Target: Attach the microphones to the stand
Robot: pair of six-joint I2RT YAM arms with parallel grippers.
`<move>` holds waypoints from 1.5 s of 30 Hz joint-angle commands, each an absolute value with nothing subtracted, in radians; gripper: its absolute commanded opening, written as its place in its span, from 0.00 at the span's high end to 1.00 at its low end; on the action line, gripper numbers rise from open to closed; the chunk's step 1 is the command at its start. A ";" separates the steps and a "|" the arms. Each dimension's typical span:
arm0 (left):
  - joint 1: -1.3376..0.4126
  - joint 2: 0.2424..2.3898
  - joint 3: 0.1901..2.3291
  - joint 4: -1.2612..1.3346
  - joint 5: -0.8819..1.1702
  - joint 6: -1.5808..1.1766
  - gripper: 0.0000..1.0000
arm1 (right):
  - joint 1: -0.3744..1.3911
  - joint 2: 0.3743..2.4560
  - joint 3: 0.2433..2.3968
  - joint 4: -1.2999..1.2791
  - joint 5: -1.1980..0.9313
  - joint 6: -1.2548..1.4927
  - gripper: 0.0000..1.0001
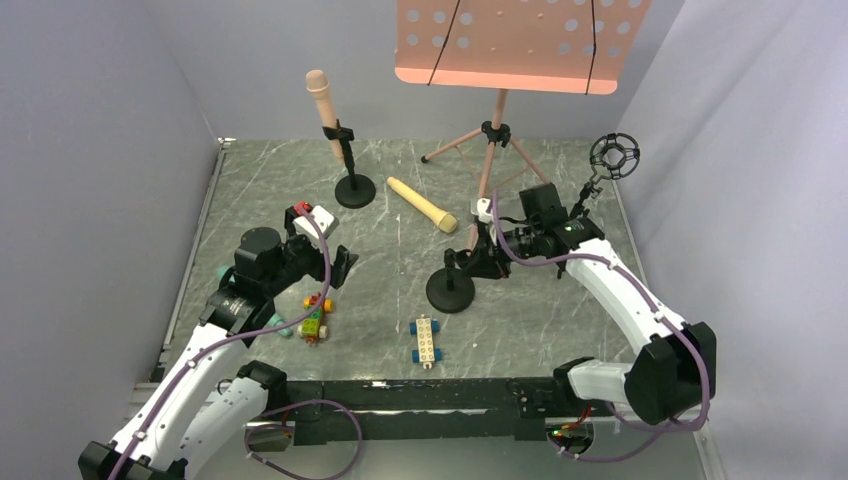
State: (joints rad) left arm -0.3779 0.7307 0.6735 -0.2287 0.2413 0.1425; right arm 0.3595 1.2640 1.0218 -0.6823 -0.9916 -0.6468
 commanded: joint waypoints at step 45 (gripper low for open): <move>-0.537 2.047 1.721 -0.669 0.554 1.216 0.04 | 0.008 1.068 0.993 -0.988 -1.059 -1.007 0.08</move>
